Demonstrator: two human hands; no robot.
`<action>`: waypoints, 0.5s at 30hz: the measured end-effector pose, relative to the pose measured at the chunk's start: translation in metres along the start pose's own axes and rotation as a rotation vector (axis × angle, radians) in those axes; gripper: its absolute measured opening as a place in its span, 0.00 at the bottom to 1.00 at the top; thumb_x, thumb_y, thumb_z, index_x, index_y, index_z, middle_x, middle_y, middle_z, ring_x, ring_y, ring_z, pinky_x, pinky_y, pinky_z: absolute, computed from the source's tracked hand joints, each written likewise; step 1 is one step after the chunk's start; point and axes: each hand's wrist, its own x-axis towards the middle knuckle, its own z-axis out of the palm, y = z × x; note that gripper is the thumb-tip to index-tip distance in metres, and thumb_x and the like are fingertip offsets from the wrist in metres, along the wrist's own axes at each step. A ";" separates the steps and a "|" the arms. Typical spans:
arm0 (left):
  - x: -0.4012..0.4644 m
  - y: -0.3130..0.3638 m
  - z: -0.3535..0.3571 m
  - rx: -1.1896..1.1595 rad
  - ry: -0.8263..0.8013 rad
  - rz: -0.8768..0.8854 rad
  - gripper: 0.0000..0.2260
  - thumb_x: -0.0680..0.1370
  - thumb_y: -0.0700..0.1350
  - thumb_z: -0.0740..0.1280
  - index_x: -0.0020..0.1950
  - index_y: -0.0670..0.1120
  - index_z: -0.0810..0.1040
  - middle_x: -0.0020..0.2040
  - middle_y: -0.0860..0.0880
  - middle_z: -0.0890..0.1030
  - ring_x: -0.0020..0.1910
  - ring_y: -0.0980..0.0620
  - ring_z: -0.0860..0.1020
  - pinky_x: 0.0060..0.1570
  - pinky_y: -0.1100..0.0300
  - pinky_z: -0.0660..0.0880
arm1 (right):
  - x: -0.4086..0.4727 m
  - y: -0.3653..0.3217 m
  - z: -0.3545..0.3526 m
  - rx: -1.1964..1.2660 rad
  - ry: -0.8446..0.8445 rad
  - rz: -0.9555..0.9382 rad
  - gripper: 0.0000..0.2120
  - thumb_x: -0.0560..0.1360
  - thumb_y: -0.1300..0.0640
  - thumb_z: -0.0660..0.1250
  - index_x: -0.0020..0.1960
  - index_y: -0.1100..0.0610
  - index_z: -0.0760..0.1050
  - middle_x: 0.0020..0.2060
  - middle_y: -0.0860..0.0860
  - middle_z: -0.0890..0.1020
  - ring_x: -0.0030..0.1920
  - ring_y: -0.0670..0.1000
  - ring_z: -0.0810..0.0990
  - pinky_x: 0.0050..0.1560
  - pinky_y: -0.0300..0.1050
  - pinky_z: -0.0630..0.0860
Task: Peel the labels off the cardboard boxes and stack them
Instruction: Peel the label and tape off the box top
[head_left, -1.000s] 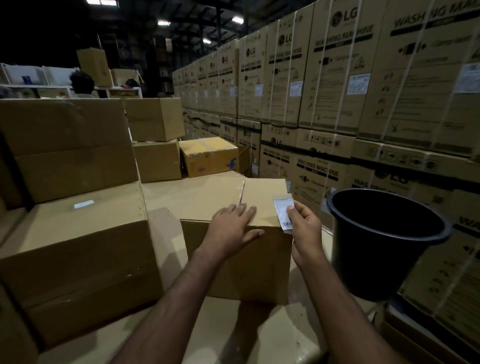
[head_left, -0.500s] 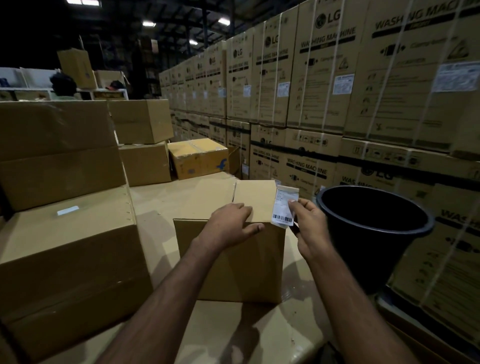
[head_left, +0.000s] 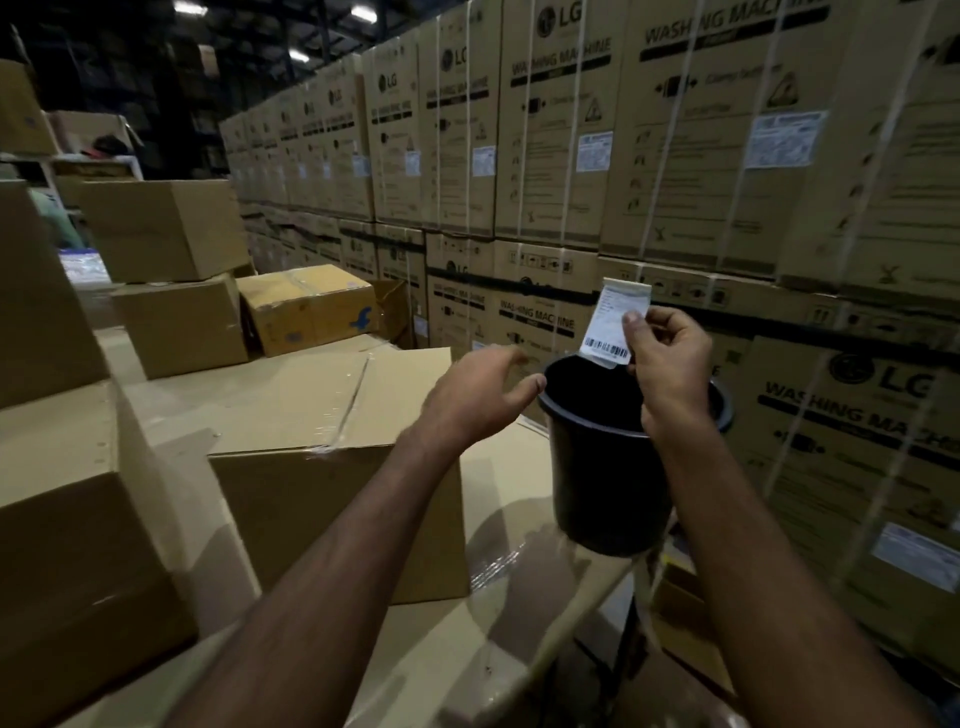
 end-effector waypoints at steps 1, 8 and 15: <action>0.006 0.009 0.004 -0.022 0.008 0.006 0.21 0.81 0.57 0.64 0.70 0.48 0.74 0.67 0.48 0.78 0.65 0.49 0.75 0.61 0.52 0.75 | 0.011 0.002 -0.010 -0.091 -0.004 -0.061 0.01 0.78 0.58 0.69 0.47 0.54 0.78 0.42 0.50 0.82 0.40 0.44 0.81 0.39 0.40 0.76; 0.036 0.058 0.045 -0.084 -0.037 0.045 0.17 0.81 0.54 0.64 0.65 0.47 0.77 0.58 0.48 0.80 0.57 0.50 0.77 0.54 0.48 0.79 | 0.051 0.007 -0.052 -0.705 -0.160 -0.375 0.04 0.77 0.59 0.70 0.51 0.57 0.82 0.43 0.49 0.83 0.43 0.47 0.81 0.43 0.40 0.77; 0.040 0.073 0.069 -0.070 -0.070 0.019 0.19 0.81 0.54 0.65 0.69 0.47 0.75 0.62 0.47 0.79 0.59 0.50 0.77 0.55 0.49 0.79 | 0.066 0.030 -0.078 -0.974 -0.371 -0.371 0.09 0.77 0.55 0.70 0.56 0.55 0.82 0.52 0.52 0.82 0.52 0.51 0.80 0.51 0.45 0.78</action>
